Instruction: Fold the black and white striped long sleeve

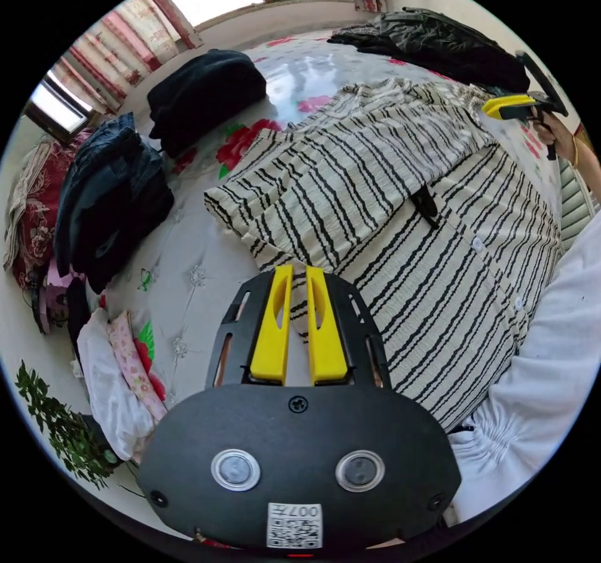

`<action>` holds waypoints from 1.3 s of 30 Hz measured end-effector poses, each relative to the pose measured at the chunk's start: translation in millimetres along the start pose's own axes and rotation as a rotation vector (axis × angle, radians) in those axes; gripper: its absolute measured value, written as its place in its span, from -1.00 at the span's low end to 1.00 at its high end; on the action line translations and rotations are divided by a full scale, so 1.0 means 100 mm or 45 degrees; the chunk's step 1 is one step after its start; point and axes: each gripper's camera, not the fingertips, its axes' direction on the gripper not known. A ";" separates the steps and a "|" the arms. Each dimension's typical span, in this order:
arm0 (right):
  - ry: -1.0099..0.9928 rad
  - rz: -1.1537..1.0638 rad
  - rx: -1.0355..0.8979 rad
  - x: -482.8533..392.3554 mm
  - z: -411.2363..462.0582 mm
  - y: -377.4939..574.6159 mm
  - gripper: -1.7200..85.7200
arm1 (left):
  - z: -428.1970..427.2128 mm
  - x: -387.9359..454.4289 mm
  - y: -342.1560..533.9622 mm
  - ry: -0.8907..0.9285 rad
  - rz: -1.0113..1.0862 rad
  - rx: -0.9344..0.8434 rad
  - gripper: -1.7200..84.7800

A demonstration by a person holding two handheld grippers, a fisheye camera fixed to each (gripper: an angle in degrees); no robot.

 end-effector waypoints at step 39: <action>-0.207 0.929 1.118 2.45 -3.34 0.91 -0.97 | -1.04 -0.95 0.94 0.371 -1.171 -0.082 -0.98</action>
